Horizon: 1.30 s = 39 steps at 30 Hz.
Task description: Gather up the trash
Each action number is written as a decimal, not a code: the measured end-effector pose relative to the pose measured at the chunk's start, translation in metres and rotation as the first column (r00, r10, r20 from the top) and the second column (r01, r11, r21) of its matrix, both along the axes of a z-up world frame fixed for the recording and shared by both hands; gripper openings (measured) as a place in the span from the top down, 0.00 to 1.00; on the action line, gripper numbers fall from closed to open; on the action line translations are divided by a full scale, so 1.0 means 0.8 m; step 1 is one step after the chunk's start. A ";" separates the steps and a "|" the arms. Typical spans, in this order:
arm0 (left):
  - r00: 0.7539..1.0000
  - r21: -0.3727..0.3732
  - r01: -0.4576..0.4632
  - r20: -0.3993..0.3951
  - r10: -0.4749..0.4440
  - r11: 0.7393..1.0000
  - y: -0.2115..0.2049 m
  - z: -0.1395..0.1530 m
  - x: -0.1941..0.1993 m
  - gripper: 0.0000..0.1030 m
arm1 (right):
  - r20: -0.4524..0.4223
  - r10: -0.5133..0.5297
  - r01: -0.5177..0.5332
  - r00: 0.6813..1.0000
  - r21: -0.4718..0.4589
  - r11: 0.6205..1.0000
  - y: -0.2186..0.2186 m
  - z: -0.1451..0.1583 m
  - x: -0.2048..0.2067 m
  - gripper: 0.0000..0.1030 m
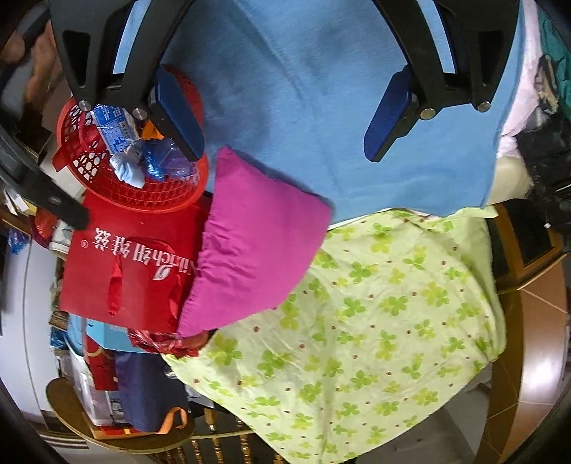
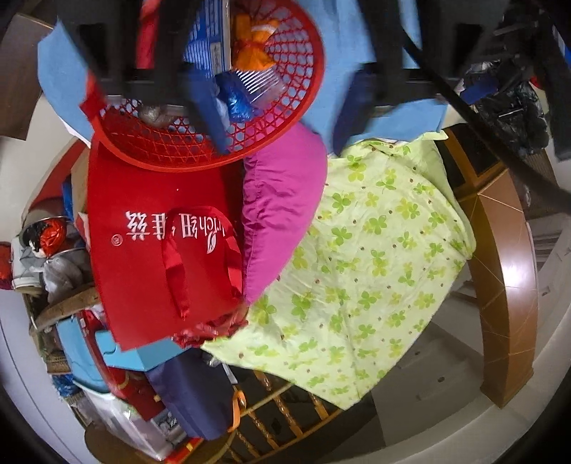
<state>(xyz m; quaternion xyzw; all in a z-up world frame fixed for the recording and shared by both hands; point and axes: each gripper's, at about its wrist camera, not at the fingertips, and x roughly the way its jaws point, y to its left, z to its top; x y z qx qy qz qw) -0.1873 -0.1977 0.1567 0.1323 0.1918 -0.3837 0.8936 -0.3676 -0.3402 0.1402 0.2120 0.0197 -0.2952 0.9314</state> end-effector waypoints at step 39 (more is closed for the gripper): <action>0.953 -0.046 -0.299 0.041 0.301 0.953 0.199 0.073 -0.064 0.01 | -0.240 0.139 -0.165 0.961 -0.093 0.982 0.167 0.058 -0.030 0.21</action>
